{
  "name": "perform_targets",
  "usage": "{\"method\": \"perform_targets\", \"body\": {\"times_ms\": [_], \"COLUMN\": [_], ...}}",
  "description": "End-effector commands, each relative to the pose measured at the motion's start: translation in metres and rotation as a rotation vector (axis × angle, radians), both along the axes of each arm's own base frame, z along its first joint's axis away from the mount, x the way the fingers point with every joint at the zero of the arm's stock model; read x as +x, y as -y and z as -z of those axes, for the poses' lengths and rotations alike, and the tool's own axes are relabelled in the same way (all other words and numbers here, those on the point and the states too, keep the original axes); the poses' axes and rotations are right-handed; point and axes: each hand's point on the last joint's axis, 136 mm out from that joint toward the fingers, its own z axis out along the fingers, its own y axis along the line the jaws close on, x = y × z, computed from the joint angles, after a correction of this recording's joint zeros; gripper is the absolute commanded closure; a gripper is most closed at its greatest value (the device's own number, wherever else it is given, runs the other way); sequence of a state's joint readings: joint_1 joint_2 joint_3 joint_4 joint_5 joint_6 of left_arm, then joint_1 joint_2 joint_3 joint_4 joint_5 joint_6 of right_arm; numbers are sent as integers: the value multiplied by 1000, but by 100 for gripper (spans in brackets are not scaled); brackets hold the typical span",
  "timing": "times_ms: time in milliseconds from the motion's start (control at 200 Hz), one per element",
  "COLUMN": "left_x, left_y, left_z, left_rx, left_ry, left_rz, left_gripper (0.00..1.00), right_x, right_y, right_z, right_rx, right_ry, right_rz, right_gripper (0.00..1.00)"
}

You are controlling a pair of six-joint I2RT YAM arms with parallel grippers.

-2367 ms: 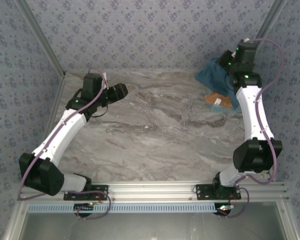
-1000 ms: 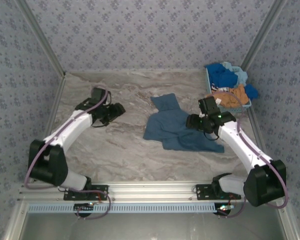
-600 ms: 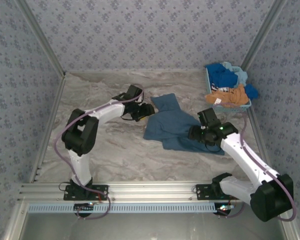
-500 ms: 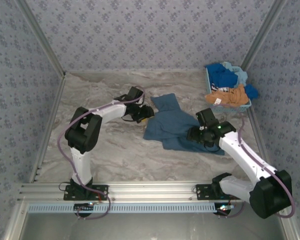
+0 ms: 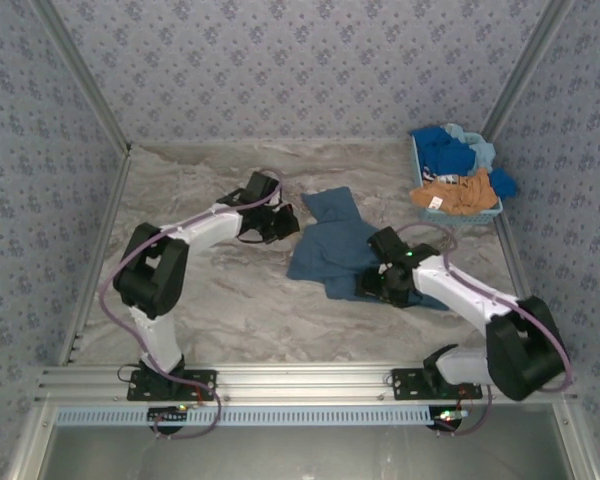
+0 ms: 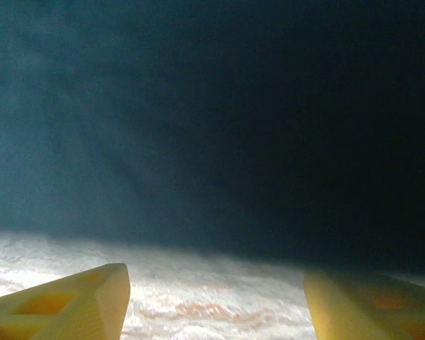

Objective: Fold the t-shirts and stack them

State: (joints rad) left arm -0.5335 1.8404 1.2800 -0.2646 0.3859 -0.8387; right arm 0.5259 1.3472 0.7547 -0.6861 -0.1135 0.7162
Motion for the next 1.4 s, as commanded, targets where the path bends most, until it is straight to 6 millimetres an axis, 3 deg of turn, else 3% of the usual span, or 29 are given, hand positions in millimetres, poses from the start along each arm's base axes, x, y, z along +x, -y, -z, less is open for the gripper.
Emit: {"method": "perform_targets", "body": {"times_ms": [0,65,130,175,260,310,470,575,640,744,854,984,1144,1209,1274,1354,1394], "left_x": [-4,-5,-6,-8,-12,-13,-12,-2,5,8,-1,-15,-26,-23,-13,4,12], "left_y": [-13,-19,-22,-23,-21,-21,-13,1,16,49,70,82,108,112,107,93,79], "left_z": [-8,-8,-13,-16,-20,-20,-17,-17,-17,-13,11,37,44,47,44,19,3], "left_rx": [3,9,10,10,1,4,-5,-44,-73,-117,-88,-51,-54,-43,-40,-30,-8], "left_ry": [10,4,11,16,19,19,26,27,26,-8,-92,-186,-207,-205,-176,-93,-49], "left_rz": [-6,-17,-18,-11,7,13,17,1,13,58,78,65,97,87,47,-9,-43], "left_gripper": [100,100,100,99,85,76,53,39,34,31,30,30,34,49,71,96,100], "right_x": [23,30,33,34,33,30,29,19,14,8,12,17,23,26,30,40,46], "right_y": [-29,-42,-49,-48,-33,-22,14,34,44,59,66,73,74,75,78,80,81], "right_z": [8,18,26,28,13,-8,-102,-140,-147,-139,-130,-123,-118,-118,-120,-127,-133], "right_rx": [18,-2,-30,-59,-127,-142,-115,-47,-19,11,37,43,55,54,47,47,48], "right_ry": [40,32,17,12,48,86,292,353,350,302,283,268,258,257,261,285,303], "right_rz": [-46,-87,-112,-116,-101,-64,-24,-12,-4,40,85,126,140,138,142,150,152], "right_gripper": [31,33,44,59,100,100,100,100,100,100,100,100,100,100,100,100,100]}}
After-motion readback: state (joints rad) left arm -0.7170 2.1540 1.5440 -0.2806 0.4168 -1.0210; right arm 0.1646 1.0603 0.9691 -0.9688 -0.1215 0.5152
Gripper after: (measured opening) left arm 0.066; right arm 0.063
